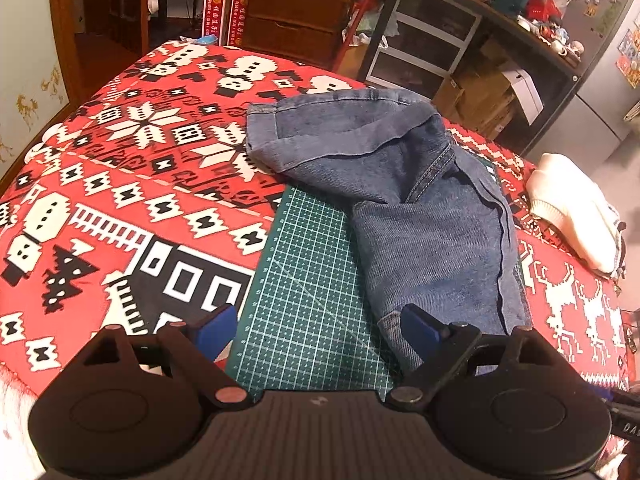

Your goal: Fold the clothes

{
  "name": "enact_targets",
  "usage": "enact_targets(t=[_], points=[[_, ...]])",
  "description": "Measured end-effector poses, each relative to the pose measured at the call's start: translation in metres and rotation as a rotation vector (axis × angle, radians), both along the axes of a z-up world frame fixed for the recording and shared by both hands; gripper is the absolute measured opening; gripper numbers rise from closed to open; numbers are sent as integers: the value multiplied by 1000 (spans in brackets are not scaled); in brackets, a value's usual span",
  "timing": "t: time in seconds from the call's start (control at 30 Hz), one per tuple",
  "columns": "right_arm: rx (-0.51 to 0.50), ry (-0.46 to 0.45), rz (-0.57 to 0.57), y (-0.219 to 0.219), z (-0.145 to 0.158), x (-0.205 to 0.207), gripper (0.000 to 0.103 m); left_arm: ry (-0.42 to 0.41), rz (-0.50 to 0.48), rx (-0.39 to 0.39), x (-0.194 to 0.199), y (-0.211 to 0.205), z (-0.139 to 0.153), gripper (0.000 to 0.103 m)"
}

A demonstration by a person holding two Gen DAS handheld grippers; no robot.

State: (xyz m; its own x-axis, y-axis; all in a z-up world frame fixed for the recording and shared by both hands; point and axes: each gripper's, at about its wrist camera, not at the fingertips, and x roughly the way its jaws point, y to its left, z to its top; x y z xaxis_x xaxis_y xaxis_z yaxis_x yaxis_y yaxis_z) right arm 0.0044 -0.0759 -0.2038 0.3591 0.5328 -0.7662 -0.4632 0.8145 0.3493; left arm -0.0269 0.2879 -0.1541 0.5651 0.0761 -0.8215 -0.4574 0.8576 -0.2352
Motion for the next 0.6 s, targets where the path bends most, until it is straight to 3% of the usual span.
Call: enact_targets(t=[0.3,0.4,0.43,0.5,0.6], points=[[-42,7,24,8,-24,2,55,69,-64,-108,20,-10,-21,84],[-49,0,40,16,-25,2,45,91,-99,-130,23,-20,-30,72],[-57,-9,43,19,-25,2,36,92,-109,-133,24,-23,-32,63],[-70,-29,44,23,-25,2,33,92,-131,-133,25,-30,-35,54],[-76,-57,42,26,-21,1,25,90,-157,-136,28,-38,-38,48]])
